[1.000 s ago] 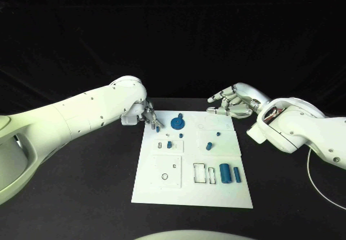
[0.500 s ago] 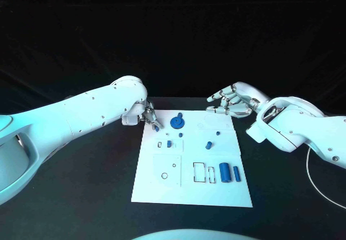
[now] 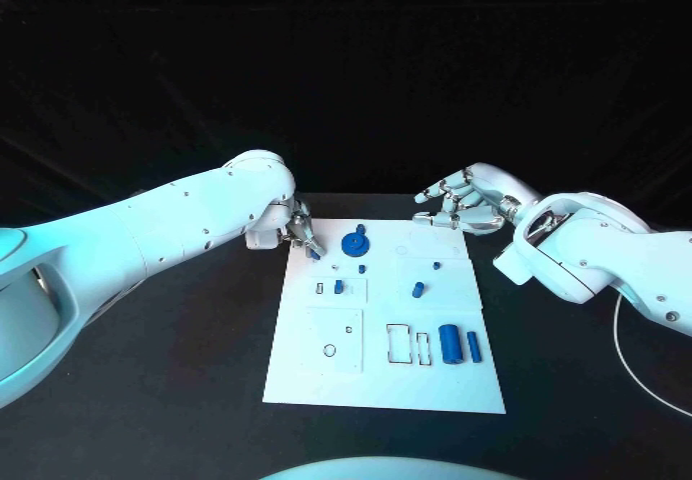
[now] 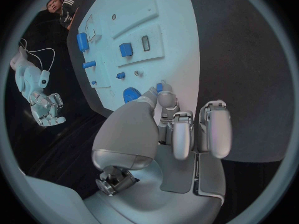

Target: Assemble the parts on the task board

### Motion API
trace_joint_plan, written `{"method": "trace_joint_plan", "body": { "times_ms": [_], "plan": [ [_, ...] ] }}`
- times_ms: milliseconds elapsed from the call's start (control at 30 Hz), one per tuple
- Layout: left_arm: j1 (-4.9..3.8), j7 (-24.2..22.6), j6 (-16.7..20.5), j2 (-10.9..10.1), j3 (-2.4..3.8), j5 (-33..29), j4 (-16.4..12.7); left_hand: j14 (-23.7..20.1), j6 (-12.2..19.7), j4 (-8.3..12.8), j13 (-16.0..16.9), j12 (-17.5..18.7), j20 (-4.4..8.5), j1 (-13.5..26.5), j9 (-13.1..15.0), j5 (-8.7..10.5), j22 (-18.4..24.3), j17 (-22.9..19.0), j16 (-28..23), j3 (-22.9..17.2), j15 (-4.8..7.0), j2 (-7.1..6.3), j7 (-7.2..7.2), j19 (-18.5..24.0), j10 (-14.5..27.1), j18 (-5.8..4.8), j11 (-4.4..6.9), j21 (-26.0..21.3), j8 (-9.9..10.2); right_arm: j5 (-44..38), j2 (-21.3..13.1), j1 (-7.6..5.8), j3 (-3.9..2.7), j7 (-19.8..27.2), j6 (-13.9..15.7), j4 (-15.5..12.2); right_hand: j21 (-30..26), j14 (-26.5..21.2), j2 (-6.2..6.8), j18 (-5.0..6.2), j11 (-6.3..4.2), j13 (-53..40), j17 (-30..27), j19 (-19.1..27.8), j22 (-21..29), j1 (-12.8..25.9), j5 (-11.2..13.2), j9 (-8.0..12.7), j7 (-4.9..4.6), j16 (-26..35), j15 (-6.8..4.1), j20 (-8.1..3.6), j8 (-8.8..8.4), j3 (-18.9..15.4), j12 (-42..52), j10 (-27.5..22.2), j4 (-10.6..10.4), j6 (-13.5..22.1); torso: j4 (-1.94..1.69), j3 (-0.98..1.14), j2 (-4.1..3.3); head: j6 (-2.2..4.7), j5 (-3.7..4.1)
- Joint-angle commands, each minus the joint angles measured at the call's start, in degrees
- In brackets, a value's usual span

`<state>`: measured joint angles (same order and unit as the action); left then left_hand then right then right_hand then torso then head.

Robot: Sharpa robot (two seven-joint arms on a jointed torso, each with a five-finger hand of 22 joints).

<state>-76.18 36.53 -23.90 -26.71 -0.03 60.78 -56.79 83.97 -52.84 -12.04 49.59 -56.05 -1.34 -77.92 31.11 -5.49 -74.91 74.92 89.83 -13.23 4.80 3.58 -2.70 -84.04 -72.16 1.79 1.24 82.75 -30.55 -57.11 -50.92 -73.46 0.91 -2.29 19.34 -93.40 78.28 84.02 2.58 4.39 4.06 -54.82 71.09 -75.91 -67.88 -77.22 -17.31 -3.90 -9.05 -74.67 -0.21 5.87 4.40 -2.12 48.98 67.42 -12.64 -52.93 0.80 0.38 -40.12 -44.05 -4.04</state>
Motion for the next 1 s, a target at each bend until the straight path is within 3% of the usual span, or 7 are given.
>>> {"method": "trace_joint_plan", "body": {
  "times_ms": [33,267,433,600,733,1000],
  "plan": [
    [-0.01,-1.53,0.64,-0.15,-0.04,-2.24,-0.18,6.03,-0.08,7.63,-0.34,0.21,-0.31,2.30,0.08,-0.41,-7.47,15.08,0.17,-12.21,-0.43,-2.87,-0.08,-2.32,-0.23,0.30,-0.08,0.10,-0.38,-0.33,0.05,0.04,0.00,0.20,-0.88,-0.02,-0.32,1.58,-0.51,0.61,-0.06,0.03,0.01,0.28,0.03,-0.12,-0.21,-0.08,-0.01,0.32,-0.16,0.01,0.23,-0.39,0.31,-0.44,0.00,-0.22,-0.01,0.04,0.09,-0.01,-0.12],
    [-0.01,-2.85,4.48,-2.80,-0.14,-5.39,-3.37,6.03,-0.85,9.86,0.46,-0.95,-0.26,5.65,0.55,-3.55,-8.87,15.08,0.17,-19.91,-0.16,-6.56,-0.24,-2.87,-1.64,-0.02,0.02,1.27,-1.36,-0.33,-0.06,0.04,0.01,0.19,-0.89,-0.05,-0.36,1.58,-0.56,0.62,-0.06,-0.04,0.00,0.30,0.08,-0.14,-0.29,-0.08,-0.01,0.34,-0.16,0.01,0.24,-0.46,0.43,-0.40,-0.04,-0.24,-0.08,0.06,0.12,-0.05,-0.18],
    [0.09,-3.78,8.29,-6.15,-0.34,-7.57,-8.32,6.03,-1.98,11.02,2.14,-2.63,-0.01,7.56,0.76,-7.86,-9.64,15.08,0.17,-22.38,0.04,-8.58,0.02,-3.22,-3.31,-0.20,0.38,1.94,-1.90,-0.32,-0.16,0.04,0.02,0.19,-0.88,-0.06,-0.36,1.58,-0.56,0.62,-0.06,-0.04,0.00,0.30,0.08,-0.14,-0.29,-0.08,-0.01,0.34,-0.16,0.01,0.24,-0.46,0.43,-0.40,-0.04,-0.24,-0.10,0.04,0.07,-0.05,-0.29],
    [0.65,-5.01,12.17,-9.95,-1.04,-8.16,-14.42,6.03,-2.66,11.77,2.92,-3.35,0.21,8.82,0.79,-9.79,-10.21,15.08,0.17,-23.79,0.20,-9.54,0.28,-3.48,-4.24,-0.34,0.60,2.45,-2.06,-0.28,-0.23,0.05,0.05,0.20,-0.88,-0.04,-0.36,1.58,-0.56,0.62,-0.06,-0.04,0.00,0.30,0.08,-0.14,-0.29,-0.08,-0.01,0.34,-0.16,0.01,0.24,-0.46,0.43,-0.40,-0.04,-0.24,-0.23,-0.02,0.12,-0.20,-0.38],
    [1.69,-6.28,14.26,-12.40,-1.30,-4.00,-18.99,6.03,-2.85,12.02,3.19,-3.57,0.26,9.05,0.78,-10.19,-10.39,15.08,0.17,-24.08,0.25,-9.82,0.34,-3.56,-4.48,-0.39,0.67,2.61,-2.08,-0.27,-0.26,0.06,0.06,0.20,-0.90,-0.03,-0.36,1.58,-0.56,0.62,-0.06,-0.04,0.00,0.30,0.08,-0.14,-0.29,-0.08,-0.01,0.34,-0.16,0.01,0.24,-0.46,0.43,-0.40,-0.04,-0.24,-0.18,-0.07,0.08,-0.13,-0.72],
    [3.16,-6.90,15.61,-13.88,-1.53,-0.29,-22.04,6.03,-3.00,12.17,3.54,-3.87,0.29,9.19,0.76,-10.33,-10.50,15.08,0.17,-24.21,0.28,-10.01,0.38,-3.61,-4.71,-0.42,0.71,2.71,-2.08,-0.26,-0.27,0.08,0.10,0.18,-0.96,0.01,-0.36,1.58,-0.56,0.62,-0.06,-0.04,0.00,0.30,0.08,-0.14,-0.29,-0.08,-0.01,0.34,-0.16,0.01,0.24,-0.46,0.43,-0.40,-0.04,-0.24,-0.22,-0.16,0.14,-0.31,-0.87]
  ]
}}
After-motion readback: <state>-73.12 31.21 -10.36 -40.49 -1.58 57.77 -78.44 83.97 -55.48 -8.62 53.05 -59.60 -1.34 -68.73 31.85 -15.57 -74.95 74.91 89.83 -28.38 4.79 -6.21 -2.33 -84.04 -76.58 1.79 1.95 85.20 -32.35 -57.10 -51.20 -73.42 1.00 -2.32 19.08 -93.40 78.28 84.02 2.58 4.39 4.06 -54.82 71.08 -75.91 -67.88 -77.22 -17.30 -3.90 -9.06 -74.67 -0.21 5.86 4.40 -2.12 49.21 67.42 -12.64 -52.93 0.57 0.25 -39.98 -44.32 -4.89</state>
